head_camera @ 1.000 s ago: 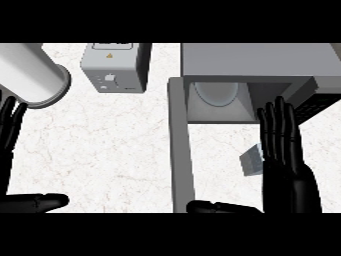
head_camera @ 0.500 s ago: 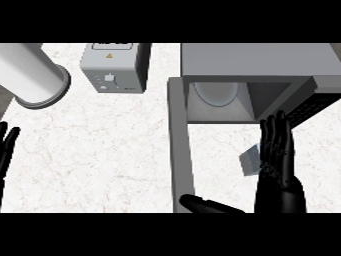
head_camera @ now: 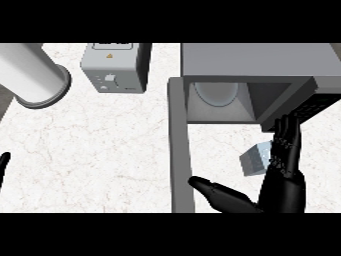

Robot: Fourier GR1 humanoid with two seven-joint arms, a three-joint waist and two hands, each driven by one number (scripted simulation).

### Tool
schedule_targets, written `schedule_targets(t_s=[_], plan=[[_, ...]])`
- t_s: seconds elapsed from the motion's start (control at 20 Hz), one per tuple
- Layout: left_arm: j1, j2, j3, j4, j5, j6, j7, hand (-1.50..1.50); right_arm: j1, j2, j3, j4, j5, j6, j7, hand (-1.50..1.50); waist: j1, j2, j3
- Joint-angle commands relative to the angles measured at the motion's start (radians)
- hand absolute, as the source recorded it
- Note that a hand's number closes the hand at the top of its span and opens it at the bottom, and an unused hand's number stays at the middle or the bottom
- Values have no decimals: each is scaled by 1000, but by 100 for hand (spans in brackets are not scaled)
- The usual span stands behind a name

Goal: Pick up the milk, place it into the microwave and close the microwave

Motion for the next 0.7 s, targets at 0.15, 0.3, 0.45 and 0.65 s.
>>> schedule_targets(t_s=[0.15,0.3,0.45,0.65], plan=[[-8,-1,22,78,-22,-61,-73,-150,-66,-10,-107,137,-92,22,-61,-150,-1,3,0],[89,-15,37,8,15,-102,-80,-150,37,-16,-135,163,-198,7,-222,-150,-1,2,1],[105,-33,-35,-19,-31,-30,-83,-150,90,-21,-171,242,-261,20,-352,-150,-2,2,1],[92,-21,36,-32,29,-82,-41,-150,101,-56,-237,242,-281,48,-349,-150,-4,2,1]])
